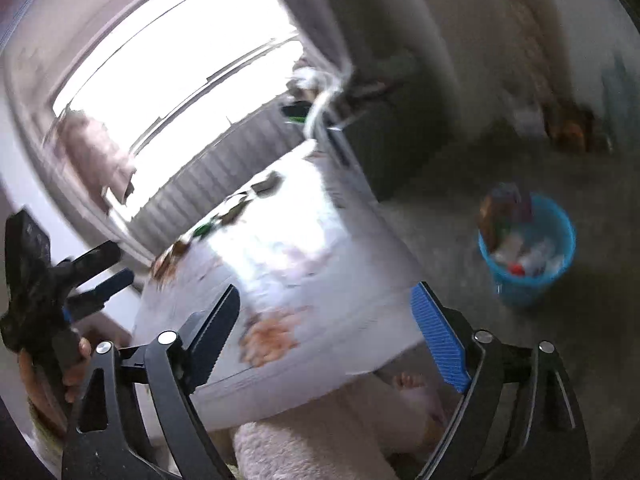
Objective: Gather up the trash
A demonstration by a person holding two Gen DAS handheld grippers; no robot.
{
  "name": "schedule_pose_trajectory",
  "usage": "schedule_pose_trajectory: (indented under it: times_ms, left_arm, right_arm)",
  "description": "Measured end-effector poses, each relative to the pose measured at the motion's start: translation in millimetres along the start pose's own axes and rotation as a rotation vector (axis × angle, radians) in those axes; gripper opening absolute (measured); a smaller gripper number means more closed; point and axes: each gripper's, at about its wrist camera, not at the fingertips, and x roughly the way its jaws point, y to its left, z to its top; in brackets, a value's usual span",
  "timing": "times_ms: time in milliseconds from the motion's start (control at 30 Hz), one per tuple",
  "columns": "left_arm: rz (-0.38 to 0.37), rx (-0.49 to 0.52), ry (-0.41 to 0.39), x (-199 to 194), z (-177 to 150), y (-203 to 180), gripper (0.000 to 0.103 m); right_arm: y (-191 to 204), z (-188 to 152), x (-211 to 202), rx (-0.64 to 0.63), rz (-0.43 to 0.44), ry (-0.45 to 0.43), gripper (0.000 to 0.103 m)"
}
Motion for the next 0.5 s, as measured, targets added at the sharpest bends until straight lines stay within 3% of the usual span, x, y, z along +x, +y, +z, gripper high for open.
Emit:
schedule_pose_trajectory:
  times_ms: [100,233,500]
  left_arm:
    - [0.133,-0.022,-0.025,-15,-10,11,0.098]
    - [0.294,-0.037,-0.019,-15,-19,22,0.098]
    - [0.448,-0.09,-0.053,-8,-47,26,0.098]
  right_arm:
    - [29,-1,-5,-0.107,-0.002,-0.035,0.095]
    - [53,-2,9,-0.236,-0.066,-0.056,0.095]
    - [72,-7,15,-0.368,-0.126,-0.021,0.095]
